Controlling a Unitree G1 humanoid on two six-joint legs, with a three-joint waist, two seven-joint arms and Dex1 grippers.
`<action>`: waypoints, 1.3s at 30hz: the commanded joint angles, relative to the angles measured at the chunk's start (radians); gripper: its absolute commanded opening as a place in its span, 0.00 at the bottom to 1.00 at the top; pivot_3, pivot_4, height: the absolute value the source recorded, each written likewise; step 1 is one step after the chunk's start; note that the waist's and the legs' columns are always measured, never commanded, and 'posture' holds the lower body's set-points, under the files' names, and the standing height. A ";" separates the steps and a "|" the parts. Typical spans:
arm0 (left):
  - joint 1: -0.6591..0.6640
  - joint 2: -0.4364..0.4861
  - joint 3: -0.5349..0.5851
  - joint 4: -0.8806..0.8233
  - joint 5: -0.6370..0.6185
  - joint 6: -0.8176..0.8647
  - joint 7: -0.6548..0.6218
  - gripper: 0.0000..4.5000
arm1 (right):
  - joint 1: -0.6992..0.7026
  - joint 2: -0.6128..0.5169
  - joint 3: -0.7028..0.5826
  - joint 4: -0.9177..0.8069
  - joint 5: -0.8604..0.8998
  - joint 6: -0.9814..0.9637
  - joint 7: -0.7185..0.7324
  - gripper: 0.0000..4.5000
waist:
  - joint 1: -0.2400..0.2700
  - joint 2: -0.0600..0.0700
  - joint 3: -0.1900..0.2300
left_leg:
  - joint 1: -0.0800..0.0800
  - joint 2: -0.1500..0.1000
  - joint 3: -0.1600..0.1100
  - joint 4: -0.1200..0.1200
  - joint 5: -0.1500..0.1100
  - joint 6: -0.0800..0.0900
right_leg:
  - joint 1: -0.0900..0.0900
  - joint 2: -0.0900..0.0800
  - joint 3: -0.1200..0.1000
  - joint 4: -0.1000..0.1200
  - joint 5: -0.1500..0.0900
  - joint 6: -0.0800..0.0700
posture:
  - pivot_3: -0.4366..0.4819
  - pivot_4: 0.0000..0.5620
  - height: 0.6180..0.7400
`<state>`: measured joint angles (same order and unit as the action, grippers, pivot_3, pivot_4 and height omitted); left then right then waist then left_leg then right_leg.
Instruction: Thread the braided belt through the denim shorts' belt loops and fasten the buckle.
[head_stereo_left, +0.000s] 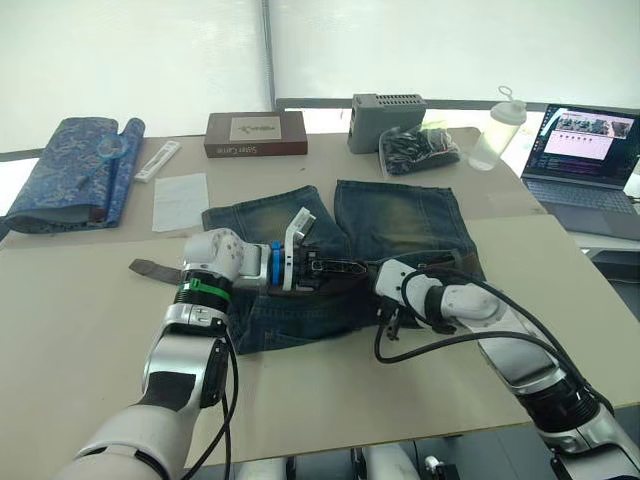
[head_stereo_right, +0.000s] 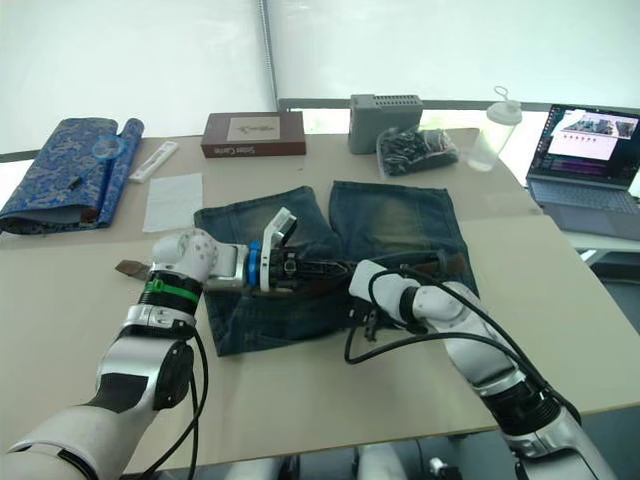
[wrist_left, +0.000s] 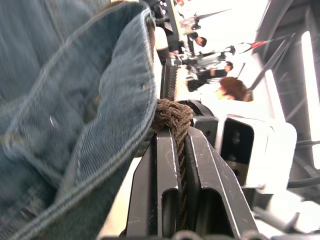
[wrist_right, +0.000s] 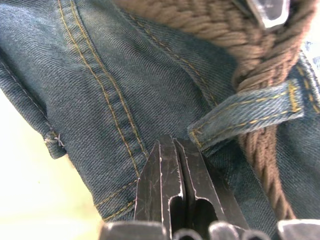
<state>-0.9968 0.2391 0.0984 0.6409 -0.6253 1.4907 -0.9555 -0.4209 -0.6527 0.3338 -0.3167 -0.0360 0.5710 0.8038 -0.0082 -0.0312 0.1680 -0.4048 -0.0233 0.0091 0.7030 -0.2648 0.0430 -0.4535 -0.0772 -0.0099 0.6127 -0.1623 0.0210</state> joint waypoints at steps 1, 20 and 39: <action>0.058 0.016 -0.046 -0.063 -0.013 0.041 0.014 0.00 | 0.017 0.015 -0.045 -0.036 0.027 0.020 -0.013 0.01 | -0.003 0.000 0.000 | 0.000 0.000 0.000 0.000 0.000 0.000 | 0.000 0.000 0.001 0.000 0.000 0.000 | 0.48 0.27 1.00; 0.020 0.067 -0.016 0.062 0.061 -0.198 0.085 0.22 | -0.021 -0.006 -0.188 -0.135 0.193 0.166 0.012 0.00 | 0.001 0.000 0.000 | 0.000 0.000 0.000 0.000 0.000 0.000 | -0.001 -0.001 0.002 0.000 0.000 0.000 | 0.48 0.27 1.00; 0.538 0.556 -0.030 -0.561 0.335 -1.175 -0.127 0.99 | 0.000 0.068 -0.099 -0.189 0.358 0.139 0.080 0.86 | 0.024 0.000 0.000 | 0.002 -0.001 0.001 -0.006 0.001 -0.002 | -0.003 -0.004 0.002 -0.002 0.001 -0.002 | 0.48 0.27 1.00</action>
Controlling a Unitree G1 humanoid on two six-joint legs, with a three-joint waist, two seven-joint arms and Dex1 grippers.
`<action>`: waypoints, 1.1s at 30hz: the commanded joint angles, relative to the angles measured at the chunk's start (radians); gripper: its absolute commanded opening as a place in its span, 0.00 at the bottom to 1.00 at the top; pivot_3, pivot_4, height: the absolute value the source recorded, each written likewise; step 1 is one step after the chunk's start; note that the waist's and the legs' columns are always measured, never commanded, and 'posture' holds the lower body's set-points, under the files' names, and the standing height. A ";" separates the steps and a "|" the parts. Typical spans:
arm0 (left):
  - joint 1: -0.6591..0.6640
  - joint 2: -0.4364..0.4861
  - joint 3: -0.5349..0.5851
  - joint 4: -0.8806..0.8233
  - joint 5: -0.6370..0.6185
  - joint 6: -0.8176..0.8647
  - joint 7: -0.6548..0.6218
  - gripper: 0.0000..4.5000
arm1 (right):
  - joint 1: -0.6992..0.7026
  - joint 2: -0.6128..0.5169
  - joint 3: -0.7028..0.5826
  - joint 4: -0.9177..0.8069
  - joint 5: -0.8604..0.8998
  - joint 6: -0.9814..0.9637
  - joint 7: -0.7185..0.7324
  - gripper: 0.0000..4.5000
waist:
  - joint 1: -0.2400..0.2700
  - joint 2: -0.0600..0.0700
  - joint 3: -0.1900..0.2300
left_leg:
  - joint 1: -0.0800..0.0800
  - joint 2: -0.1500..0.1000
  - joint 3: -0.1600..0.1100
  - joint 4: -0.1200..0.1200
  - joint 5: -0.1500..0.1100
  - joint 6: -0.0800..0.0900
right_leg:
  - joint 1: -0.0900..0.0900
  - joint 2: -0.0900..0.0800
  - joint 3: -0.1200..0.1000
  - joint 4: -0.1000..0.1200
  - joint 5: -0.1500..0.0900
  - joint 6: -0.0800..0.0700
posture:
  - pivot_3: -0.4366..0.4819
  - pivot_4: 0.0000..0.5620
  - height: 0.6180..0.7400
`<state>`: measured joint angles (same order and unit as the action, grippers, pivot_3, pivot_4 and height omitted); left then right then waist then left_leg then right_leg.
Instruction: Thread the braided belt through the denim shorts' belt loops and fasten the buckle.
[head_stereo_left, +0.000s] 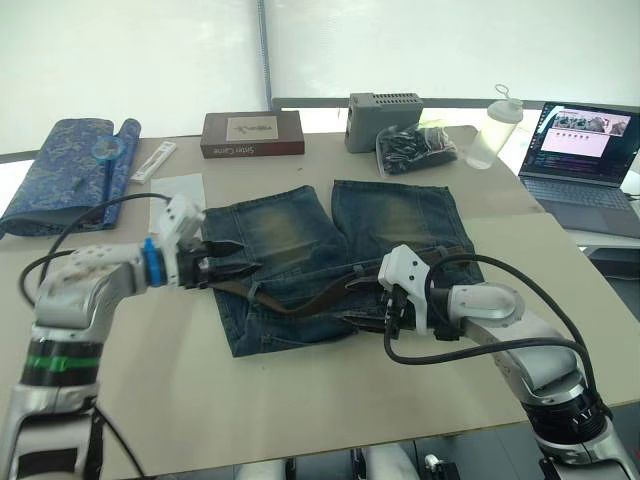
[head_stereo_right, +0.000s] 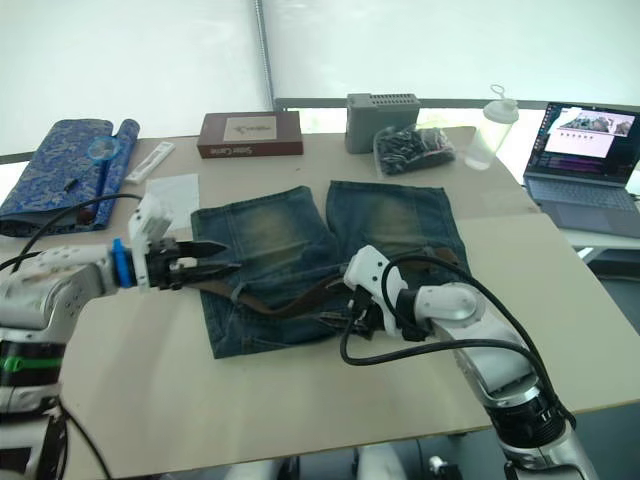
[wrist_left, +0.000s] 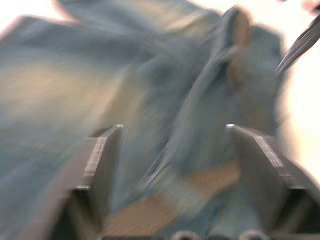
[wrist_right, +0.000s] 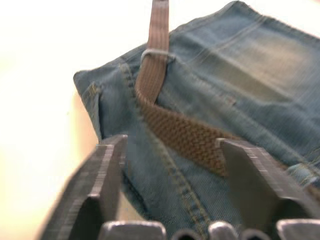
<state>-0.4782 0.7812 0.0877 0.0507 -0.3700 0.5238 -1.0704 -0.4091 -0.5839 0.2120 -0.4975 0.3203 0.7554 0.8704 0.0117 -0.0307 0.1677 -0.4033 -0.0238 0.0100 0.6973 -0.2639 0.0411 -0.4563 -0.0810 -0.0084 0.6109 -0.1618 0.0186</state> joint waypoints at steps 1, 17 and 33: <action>0.039 0.018 -0.031 0.060 0.118 -0.298 -0.014 0.99 | -0.017 0.005 0.033 0.004 -0.005 -0.053 0.009 0.86 | 0.006 0.000 0.000 | 0.000 0.000 0.000 0.000 0.000 0.000 | 0.001 0.000 -0.001 0.000 0.000 0.000 | 0.48 0.27 1.00; -0.054 -0.034 -0.203 0.453 0.312 -0.894 -0.095 0.68 | -0.005 -0.004 0.097 0.030 -0.074 -0.136 -0.006 0.86 | 0.001 0.000 0.000 | -0.001 0.000 0.001 0.002 0.000 0.001 | 0.001 0.000 -0.002 0.001 0.000 0.001 | 0.48 0.27 1.00; -0.198 -0.003 -0.260 0.586 0.294 -0.731 -0.348 0.00 | 0.002 0.024 0.129 0.148 -0.151 -0.242 -0.003 0.14 | -0.009 0.000 0.000 | -0.002 0.001 0.002 0.005 -0.001 0.002 | 0.001 0.004 -0.002 0.001 0.000 0.001 | 0.48 0.27 1.00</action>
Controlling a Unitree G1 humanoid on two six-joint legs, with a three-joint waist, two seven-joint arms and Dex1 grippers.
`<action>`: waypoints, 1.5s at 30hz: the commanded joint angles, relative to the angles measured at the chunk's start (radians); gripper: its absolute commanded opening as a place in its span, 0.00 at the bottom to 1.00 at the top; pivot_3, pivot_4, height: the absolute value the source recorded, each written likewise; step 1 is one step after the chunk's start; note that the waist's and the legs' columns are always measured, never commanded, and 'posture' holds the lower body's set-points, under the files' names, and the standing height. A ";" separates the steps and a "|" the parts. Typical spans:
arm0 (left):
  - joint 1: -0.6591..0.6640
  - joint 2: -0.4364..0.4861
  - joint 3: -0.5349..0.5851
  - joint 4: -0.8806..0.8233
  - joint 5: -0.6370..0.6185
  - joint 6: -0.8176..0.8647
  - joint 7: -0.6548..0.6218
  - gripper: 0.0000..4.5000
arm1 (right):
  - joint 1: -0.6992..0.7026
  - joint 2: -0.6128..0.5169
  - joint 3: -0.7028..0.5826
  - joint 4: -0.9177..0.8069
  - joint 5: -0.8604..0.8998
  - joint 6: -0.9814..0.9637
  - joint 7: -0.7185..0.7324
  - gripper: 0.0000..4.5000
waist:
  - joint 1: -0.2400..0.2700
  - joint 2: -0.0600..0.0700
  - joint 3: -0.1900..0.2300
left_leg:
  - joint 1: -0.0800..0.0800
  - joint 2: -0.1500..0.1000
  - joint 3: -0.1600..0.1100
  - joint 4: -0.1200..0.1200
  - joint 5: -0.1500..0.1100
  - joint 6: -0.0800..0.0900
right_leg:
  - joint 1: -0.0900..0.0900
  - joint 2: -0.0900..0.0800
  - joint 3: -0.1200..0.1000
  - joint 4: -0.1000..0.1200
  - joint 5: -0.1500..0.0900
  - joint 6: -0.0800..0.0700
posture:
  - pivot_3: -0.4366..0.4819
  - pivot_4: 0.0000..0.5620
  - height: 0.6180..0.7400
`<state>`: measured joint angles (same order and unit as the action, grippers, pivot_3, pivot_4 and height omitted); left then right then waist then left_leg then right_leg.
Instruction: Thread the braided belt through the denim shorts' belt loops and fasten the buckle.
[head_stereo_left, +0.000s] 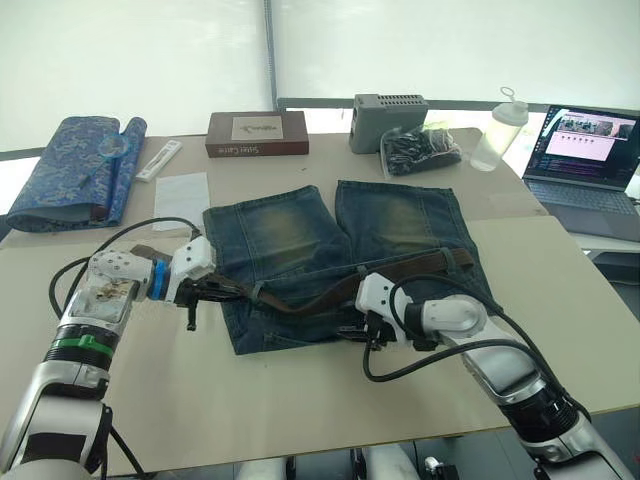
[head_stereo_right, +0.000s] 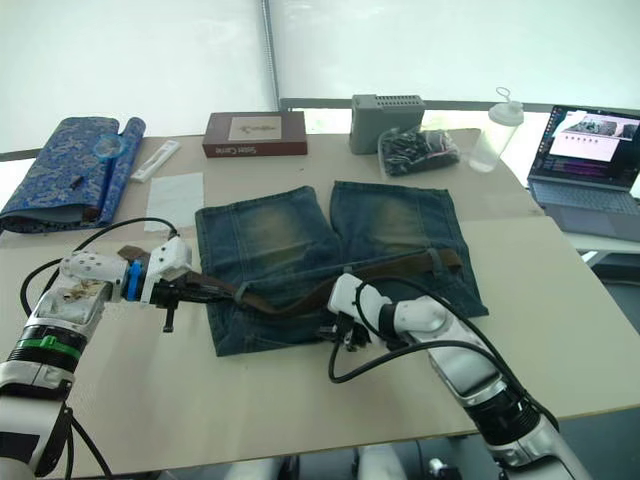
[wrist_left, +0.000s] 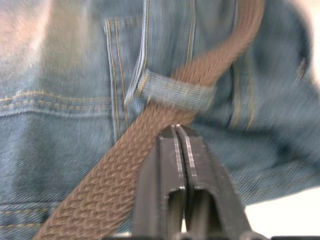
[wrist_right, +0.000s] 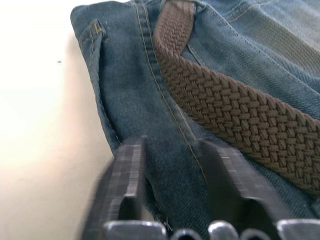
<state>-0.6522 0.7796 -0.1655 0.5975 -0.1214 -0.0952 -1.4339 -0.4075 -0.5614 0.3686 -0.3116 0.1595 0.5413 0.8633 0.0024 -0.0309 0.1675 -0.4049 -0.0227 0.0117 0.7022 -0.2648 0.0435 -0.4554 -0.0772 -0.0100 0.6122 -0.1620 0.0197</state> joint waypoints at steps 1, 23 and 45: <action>-0.029 -0.004 -0.012 0.055 0.060 -0.149 0.021 0.00 | 0.002 0.001 -0.028 -0.041 0.011 -0.032 0.006 0.06 | 0.001 0.000 0.000 | 0.000 0.000 0.000 0.000 0.000 0.000 | 0.000 0.000 0.000 0.000 0.000 0.000 | 0.48 0.27 1.00; -0.007 -0.058 0.074 -0.004 0.037 -0.269 0.195 0.18 | 0.011 0.035 -0.057 -0.067 0.048 -0.115 0.025 0.36 | 0.009 0.000 0.000 | 0.000 0.000 0.000 0.001 0.000 0.000 | 0.000 0.000 0.000 0.001 0.000 0.000 | 0.48 0.27 1.00; -0.120 -0.054 -0.018 0.211 0.269 -0.500 0.365 0.64 | 0.018 0.067 -0.061 -0.074 0.036 -0.109 -0.020 0.39 | 0.009 0.000 0.000 | 0.000 -0.001 0.000 0.002 0.000 0.000 | 0.001 0.000 0.000 0.001 0.000 0.000 | 0.48 0.27 1.00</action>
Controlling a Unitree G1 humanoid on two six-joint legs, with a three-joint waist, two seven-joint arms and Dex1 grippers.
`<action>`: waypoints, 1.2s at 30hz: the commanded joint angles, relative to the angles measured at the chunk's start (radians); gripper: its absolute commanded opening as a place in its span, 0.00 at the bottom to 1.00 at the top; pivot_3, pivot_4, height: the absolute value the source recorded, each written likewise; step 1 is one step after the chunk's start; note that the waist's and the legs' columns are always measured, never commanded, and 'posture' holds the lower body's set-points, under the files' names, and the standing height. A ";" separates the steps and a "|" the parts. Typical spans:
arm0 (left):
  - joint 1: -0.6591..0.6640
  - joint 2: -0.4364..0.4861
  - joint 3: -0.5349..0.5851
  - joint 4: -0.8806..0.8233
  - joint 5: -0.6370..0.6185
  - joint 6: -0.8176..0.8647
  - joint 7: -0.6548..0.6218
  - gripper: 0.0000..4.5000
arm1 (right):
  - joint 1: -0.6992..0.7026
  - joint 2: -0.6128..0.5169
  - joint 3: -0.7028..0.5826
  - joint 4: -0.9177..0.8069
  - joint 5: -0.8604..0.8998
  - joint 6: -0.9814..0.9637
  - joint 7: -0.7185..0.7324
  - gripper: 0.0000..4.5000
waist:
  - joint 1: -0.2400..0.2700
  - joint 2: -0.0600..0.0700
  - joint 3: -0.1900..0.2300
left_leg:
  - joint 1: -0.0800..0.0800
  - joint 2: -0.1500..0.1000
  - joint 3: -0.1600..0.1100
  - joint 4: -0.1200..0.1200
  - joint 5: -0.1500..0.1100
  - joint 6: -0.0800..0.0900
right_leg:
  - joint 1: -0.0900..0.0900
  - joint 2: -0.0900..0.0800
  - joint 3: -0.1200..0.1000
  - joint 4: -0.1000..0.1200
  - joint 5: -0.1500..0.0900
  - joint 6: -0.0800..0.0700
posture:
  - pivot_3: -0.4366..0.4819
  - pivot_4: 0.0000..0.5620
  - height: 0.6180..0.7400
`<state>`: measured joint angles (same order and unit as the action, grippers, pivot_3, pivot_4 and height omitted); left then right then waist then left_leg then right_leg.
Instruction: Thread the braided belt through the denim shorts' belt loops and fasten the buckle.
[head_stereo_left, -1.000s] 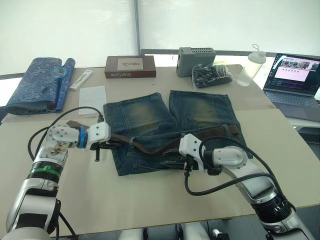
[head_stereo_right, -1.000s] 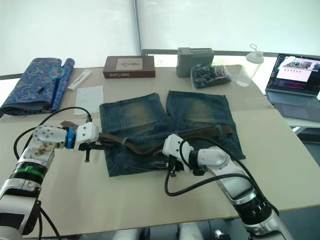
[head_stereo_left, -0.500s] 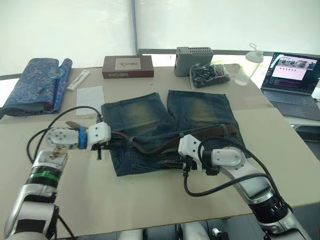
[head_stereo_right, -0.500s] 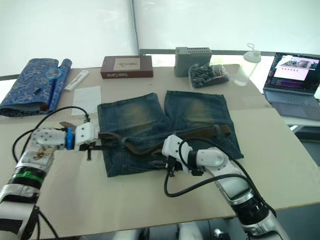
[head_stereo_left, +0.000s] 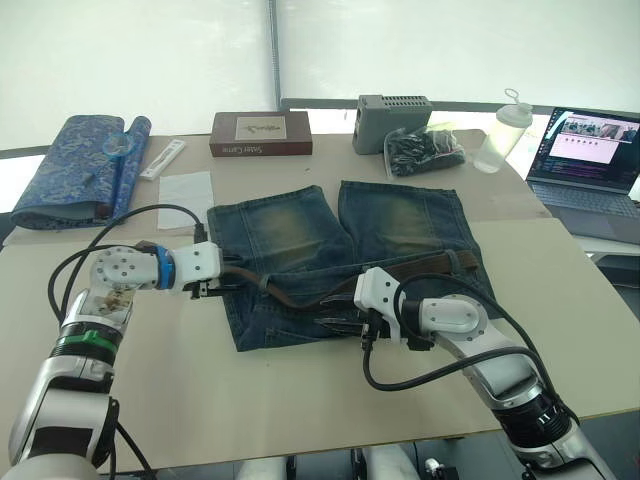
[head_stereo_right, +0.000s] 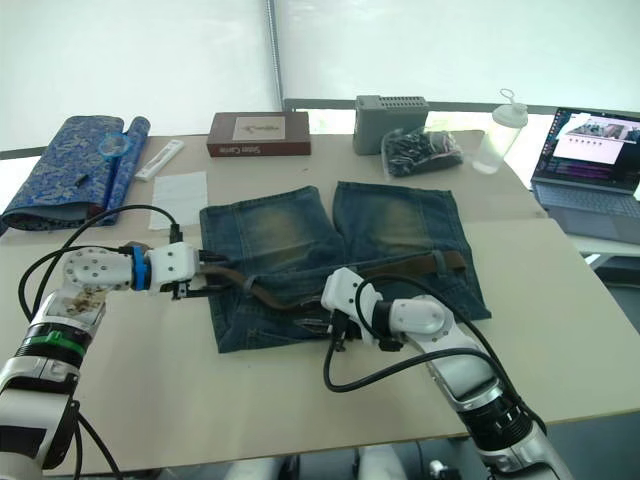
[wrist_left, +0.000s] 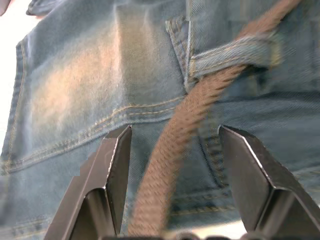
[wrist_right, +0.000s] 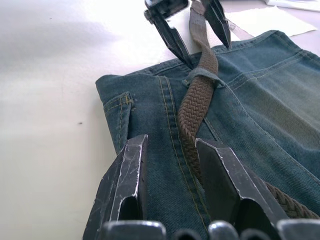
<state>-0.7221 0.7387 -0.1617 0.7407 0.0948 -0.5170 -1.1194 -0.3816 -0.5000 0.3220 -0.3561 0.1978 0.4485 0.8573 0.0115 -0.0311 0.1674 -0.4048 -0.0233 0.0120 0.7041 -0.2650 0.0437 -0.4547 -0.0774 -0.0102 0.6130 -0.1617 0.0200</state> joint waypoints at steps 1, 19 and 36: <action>-0.065 -0.020 -0.031 0.094 0.052 -0.091 0.033 0.59 | -0.005 0.004 -0.014 -0.032 -0.004 -0.015 -0.016 0.39 | 0.000 0.000 0.000 | 0.000 0.000 0.000 0.000 0.000 0.000 | 0.000 0.000 0.000 0.000 0.000 0.000 | 0.48 0.27 1.00; -0.106 0.156 -0.201 -0.280 -0.497 1.417 -0.495 0.01 | -0.029 -0.009 0.086 0.139 -0.131 -0.055 -0.011 0.39 | -0.028 0.000 0.000 | -0.001 0.001 -0.001 0.001 -0.001 0.001 | 0.000 0.001 0.001 0.006 -0.002 0.003 | 0.48 0.27 1.00; -0.137 0.379 -0.386 -0.292 -1.015 2.025 -0.495 0.01 | -0.018 -0.039 0.123 0.259 -0.258 -0.130 -0.011 0.39 | -0.023 -0.001 0.000 | 0.004 -0.001 -0.001 0.002 -0.001 0.001 | 0.000 0.000 0.005 0.014 -0.009 0.006 | 0.48 0.27 1.00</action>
<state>-0.8571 1.1062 -0.5324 0.4388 -0.9403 1.5398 -1.6024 -0.4233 -0.5131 0.4438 -0.1275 -0.0187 0.2954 0.8470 -0.0115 -0.0325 0.1675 -0.4005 -0.0245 0.0113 0.7059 -0.2658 0.0450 -0.4538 -0.0779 -0.0051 0.6257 -0.1710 0.0260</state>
